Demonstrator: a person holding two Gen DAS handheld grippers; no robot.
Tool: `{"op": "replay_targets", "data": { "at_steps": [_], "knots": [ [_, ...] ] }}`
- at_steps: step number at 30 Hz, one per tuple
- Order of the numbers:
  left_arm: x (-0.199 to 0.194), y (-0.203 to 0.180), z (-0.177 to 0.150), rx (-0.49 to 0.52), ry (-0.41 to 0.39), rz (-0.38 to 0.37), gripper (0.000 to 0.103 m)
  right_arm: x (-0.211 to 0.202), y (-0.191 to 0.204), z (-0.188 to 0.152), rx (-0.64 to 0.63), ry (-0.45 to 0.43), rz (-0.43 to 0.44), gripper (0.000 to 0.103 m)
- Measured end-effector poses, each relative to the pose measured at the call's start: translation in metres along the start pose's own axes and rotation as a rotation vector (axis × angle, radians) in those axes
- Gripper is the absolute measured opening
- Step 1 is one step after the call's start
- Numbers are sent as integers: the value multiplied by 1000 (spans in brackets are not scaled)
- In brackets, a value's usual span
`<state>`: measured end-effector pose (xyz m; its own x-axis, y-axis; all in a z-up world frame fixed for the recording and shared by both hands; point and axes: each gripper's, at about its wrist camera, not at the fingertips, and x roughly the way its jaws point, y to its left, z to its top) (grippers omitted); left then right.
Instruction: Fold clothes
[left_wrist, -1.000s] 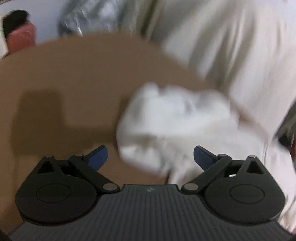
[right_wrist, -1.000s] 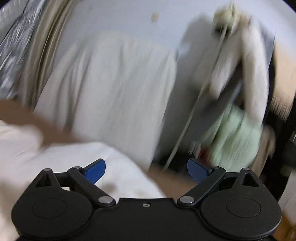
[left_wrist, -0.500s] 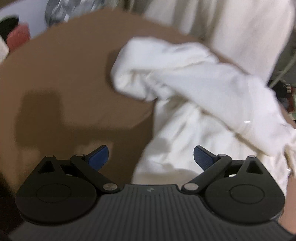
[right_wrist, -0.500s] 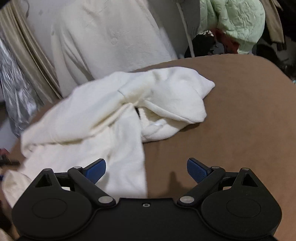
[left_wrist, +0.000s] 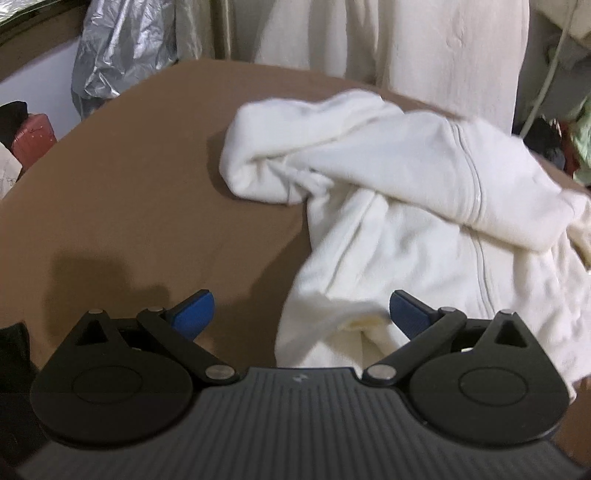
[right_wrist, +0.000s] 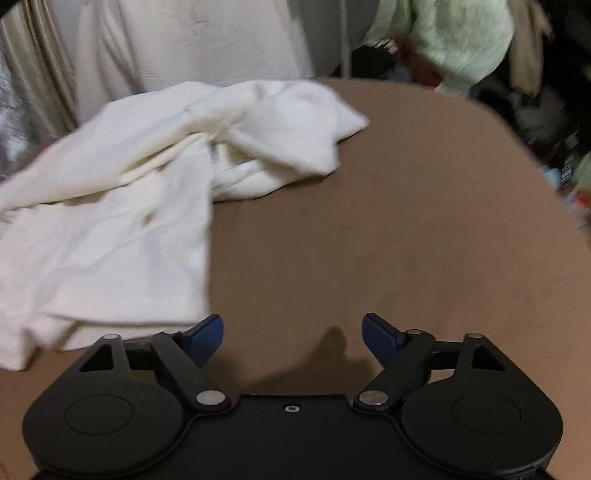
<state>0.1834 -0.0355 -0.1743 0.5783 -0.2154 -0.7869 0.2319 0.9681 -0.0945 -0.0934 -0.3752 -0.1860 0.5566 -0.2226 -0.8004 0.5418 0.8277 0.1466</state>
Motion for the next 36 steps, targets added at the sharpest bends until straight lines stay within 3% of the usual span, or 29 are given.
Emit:
{"op": "replay_targets", "data": {
  "at_steps": [3, 8, 12, 13, 16, 19, 23, 28, 30, 33, 36],
  "knots": [
    [17, 12, 1, -42, 48, 9, 103, 13, 17, -5, -75, 34, 57, 77],
    [32, 27, 1, -106, 85, 35, 103, 44, 55, -10, -283, 48, 33, 76],
    [30, 31, 0, -125, 81, 6, 103, 58, 63, -3, -310, 1, 48, 76],
    [30, 31, 0, -127, 83, -6, 103, 57, 63, -1, -296, -9, 65, 70],
    [30, 33, -1, -146, 94, -36, 103, 47, 57, 3, -202, -9, 168, 31],
    [30, 35, -3, -161, 107, -68, 103, 36, 51, 5, -134, -53, 187, 21],
    [25, 25, -6, -102, 141, -89, 101, 28, 46, 7, -98, -78, 179, 22],
    [-7, -12, -15, 90, 69, -168, 102, 21, 49, 2, -113, -77, 188, 27],
    [-6, -25, -18, 141, 63, -133, 103, 18, 48, 0, -113, -75, 205, 29],
    [17, -32, -22, 193, 118, -16, 103, 15, 48, -3, -108, -84, 211, 29],
    [33, -19, -22, 146, 168, 21, 103, 17, 45, -1, -83, -82, 217, 29]
  ]
}}
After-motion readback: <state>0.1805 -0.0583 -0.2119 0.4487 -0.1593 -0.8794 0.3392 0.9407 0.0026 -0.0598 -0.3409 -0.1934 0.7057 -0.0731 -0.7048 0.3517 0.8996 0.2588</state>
